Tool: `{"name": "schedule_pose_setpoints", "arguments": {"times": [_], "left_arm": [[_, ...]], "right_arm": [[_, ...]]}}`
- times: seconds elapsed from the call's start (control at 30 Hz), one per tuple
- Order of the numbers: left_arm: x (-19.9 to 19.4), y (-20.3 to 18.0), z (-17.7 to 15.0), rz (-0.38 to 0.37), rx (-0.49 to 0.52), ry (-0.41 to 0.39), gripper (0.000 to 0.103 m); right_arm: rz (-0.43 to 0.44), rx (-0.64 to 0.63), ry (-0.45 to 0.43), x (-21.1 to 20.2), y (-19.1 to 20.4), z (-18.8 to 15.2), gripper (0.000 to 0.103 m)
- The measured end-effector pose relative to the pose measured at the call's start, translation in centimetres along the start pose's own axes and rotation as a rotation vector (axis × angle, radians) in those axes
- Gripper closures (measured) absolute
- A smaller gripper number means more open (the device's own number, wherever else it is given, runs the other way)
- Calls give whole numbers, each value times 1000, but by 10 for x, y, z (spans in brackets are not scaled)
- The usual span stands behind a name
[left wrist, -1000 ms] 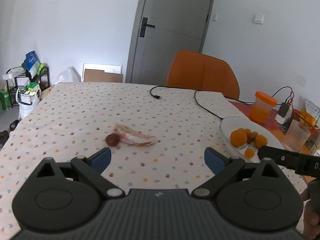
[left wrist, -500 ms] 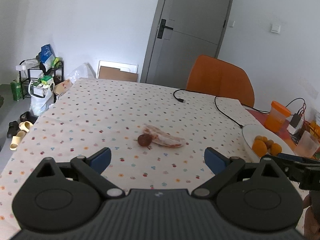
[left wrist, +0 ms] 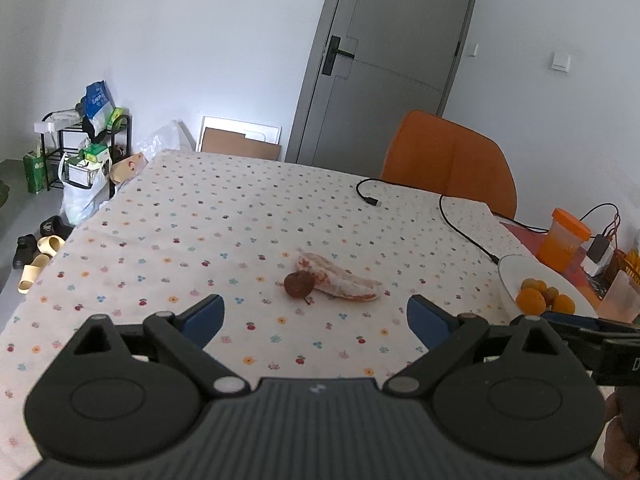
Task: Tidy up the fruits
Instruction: 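Move both tools back toward the brown fruit and pomelo segment, then grasp the brown fruit with the left tool while the right tool grasps the pomelo segment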
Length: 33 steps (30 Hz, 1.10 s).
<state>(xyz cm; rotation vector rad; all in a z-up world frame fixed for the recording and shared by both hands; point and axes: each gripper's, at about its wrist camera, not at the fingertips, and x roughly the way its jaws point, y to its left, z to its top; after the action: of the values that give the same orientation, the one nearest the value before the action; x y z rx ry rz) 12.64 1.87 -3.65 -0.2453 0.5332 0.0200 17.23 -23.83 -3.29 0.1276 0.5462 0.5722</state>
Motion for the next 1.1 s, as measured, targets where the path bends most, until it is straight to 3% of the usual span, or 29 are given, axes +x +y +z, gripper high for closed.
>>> {"name": "schedule_pose_setpoints", "arguments": {"times": [0.3, 0.47, 0.6, 0.7, 0.77, 1.1], "left_arm": [[20, 4, 0, -9, -30, 20, 15], [31, 4, 2, -3, -29, 27, 25], [41, 4, 4, -2, -34, 34, 34], [49, 5, 6, 41, -48, 33, 40], [55, 8, 7, 44, -62, 42, 49], [74, 8, 9, 62, -71, 51, 59]], "right_arm": [[8, 2, 21, 19, -4, 4, 16], [19, 7, 40, 33, -7, 6, 23], [28, 10, 51, 42, -10, 8, 24], [30, 9, 56, 47, -12, 9, 24], [32, 13, 61, 50, -14, 9, 24], [47, -5, 87, 70, -10, 11, 24]]}}
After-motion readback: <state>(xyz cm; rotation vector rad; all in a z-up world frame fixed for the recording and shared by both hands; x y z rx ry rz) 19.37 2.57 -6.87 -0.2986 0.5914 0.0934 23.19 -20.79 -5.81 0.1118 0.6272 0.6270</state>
